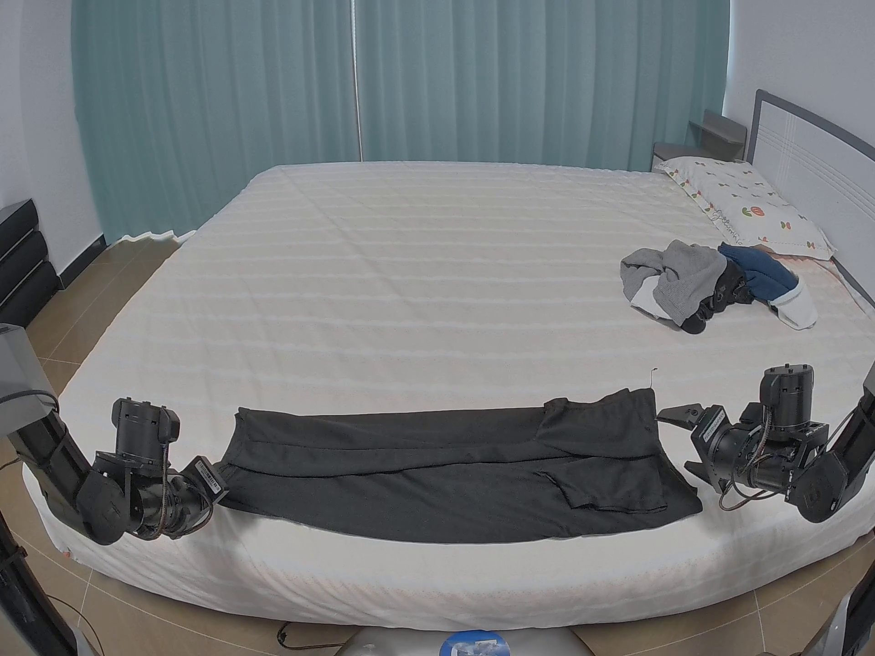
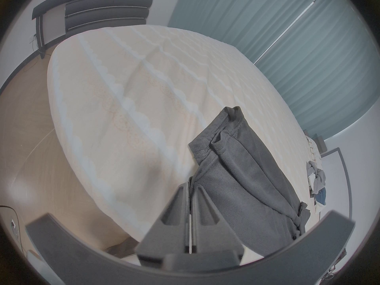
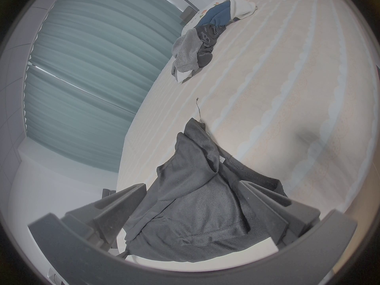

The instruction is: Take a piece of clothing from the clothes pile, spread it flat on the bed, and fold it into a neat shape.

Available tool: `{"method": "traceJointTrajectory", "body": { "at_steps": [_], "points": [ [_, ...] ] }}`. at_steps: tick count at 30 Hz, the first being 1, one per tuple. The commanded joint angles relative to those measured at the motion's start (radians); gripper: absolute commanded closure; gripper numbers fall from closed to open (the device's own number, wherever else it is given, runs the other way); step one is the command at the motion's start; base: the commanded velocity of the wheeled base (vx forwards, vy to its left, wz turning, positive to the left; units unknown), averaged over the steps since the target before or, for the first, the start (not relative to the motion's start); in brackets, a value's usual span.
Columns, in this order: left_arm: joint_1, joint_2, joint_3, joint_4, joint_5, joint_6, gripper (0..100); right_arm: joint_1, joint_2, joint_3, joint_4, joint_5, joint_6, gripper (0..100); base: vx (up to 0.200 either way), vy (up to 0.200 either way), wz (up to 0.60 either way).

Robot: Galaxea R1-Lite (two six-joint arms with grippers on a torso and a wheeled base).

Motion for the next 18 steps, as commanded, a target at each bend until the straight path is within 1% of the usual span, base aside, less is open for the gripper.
{"method": "traceJointTrajectory", "body": {
  "at_steps": [1, 6, 10, 14, 15, 18],
  "points": [
    [-0.004, -0.007, 0.012, 0.0, 0.002, 0.007, 100, 0.001, 0.0, 0.0, 0.0, 0.0, 0.0, 0, 0.0, 0.0, 0.0],
    [-0.001, -0.013, 0.013, 0.003, 0.003, 0.01, 100, 0.001, 0.0, 0.0, 0.0, -0.001, 0.0, 0, 0.0, 0.0, 0.0],
    [0.001, -0.013, 0.021, 0.001, 0.003, 0.056, 100, 0.001, 0.0, 0.0, 0.0, 0.0, 0.0, 0, 0.0, 0.0, 0.0],
    [0.002, -0.014, 0.029, 0.0, 0.003, 0.058, 100, 0.001, 0.0, 0.0, 0.0, 0.0, 0.0, 0, 0.0, 0.0, 0.0],
    [0.002, -0.014, 0.029, 0.0, 0.003, 0.058, 0, 0.001, 0.0, 0.0, 0.0, 0.0, 0.0, 0, 0.0, 0.0, 0.0],
    [0.009, -0.033, 0.024, 0.0, 0.002, 0.051, 0, 0.001, 0.0, 0.0, 0.0, 0.0, 0.0, 0, 0.0, 0.0, 0.0]
  ]
}}
